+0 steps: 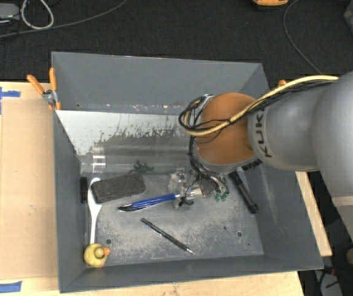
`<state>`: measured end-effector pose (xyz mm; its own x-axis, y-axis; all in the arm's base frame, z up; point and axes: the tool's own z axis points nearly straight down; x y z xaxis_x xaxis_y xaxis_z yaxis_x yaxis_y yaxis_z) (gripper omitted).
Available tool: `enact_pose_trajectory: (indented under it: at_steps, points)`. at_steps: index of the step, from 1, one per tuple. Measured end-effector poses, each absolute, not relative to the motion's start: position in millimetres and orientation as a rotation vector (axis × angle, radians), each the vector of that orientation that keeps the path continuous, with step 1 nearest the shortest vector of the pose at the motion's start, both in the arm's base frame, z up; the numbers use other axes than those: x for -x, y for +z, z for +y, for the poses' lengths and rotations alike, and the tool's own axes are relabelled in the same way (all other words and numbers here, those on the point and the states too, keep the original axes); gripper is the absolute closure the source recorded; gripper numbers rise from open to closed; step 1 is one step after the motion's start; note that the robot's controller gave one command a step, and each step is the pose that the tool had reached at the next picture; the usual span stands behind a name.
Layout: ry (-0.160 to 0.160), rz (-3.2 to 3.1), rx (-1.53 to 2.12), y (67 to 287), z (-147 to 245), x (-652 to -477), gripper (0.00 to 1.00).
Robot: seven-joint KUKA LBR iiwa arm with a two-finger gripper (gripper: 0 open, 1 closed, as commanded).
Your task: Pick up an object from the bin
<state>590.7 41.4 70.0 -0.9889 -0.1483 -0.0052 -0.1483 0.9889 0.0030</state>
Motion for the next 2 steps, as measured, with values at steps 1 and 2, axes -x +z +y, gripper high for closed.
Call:
enact_pose_trajectory:
  at_steps: [1,2]
  points:
    - [0.006,3.128,0.231,70.0,41.3,-590.7,1.00]
    - [0.006,3.130,0.229,77.3,41.3,-590.0,1.00]
